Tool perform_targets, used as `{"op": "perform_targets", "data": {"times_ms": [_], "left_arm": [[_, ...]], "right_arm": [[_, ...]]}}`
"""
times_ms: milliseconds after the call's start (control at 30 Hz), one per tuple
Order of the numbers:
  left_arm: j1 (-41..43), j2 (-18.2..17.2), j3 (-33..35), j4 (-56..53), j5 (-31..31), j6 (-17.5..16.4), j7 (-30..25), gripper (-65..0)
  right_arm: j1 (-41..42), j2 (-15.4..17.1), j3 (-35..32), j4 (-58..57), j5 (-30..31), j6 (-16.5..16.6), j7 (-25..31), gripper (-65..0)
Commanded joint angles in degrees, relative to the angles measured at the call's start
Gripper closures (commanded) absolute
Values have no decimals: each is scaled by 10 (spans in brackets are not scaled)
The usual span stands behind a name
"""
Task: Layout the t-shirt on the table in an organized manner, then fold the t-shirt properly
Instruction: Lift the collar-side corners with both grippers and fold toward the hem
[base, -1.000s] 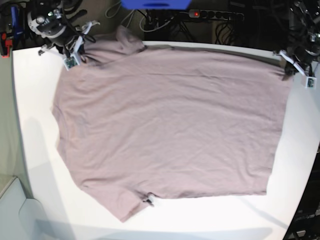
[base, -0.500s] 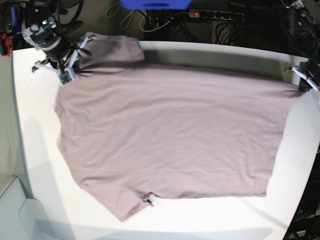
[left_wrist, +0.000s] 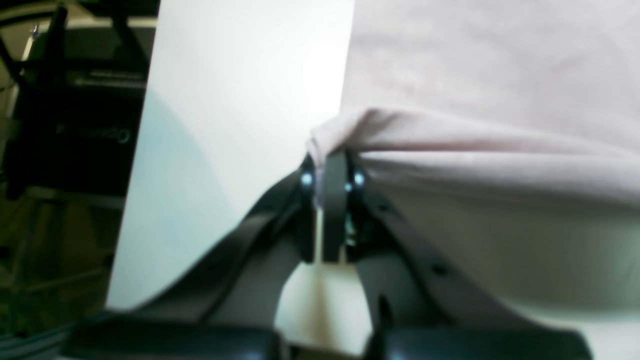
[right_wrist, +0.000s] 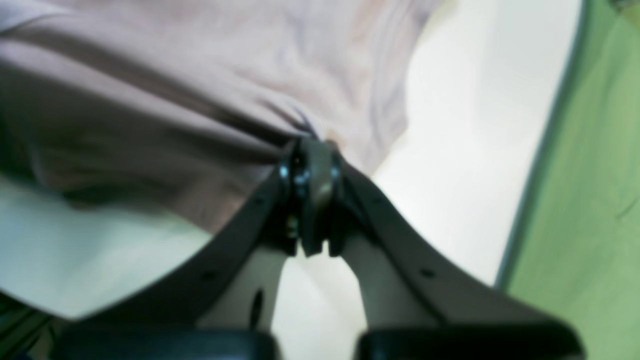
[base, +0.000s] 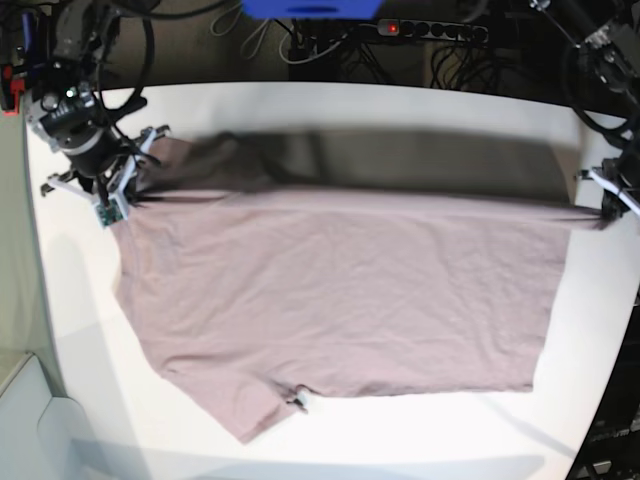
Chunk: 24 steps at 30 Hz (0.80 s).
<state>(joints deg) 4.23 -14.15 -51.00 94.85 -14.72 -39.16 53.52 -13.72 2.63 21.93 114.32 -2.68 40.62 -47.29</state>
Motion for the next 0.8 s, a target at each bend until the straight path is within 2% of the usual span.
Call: {"op": "perform_targets", "data": {"times_ms": [0, 300, 533, 667, 767], "left_arm": [[-14, -13, 11, -3, 3, 5, -11, -2], [-60, -15, 44, -71, 3, 11, -16, -2], [-72, -50, 44, -77, 3, 11, -12, -2], [-89, -58, 45, -82, 3, 11, -13, -2], [-93, -70, 81, -82, 3, 11, -17, -2]], "right_arm": [[13, 8, 2, 6, -8, -6, 2, 0], [75, 38, -24, -76, -8, -6, 3, 0], [94, 54, -25, -101, -9, -6, 5, 0], [94, 64, -54, -105, -9, -6, 6, 0], [95, 67, -80, -105, -9, -6, 7, 0]]}}
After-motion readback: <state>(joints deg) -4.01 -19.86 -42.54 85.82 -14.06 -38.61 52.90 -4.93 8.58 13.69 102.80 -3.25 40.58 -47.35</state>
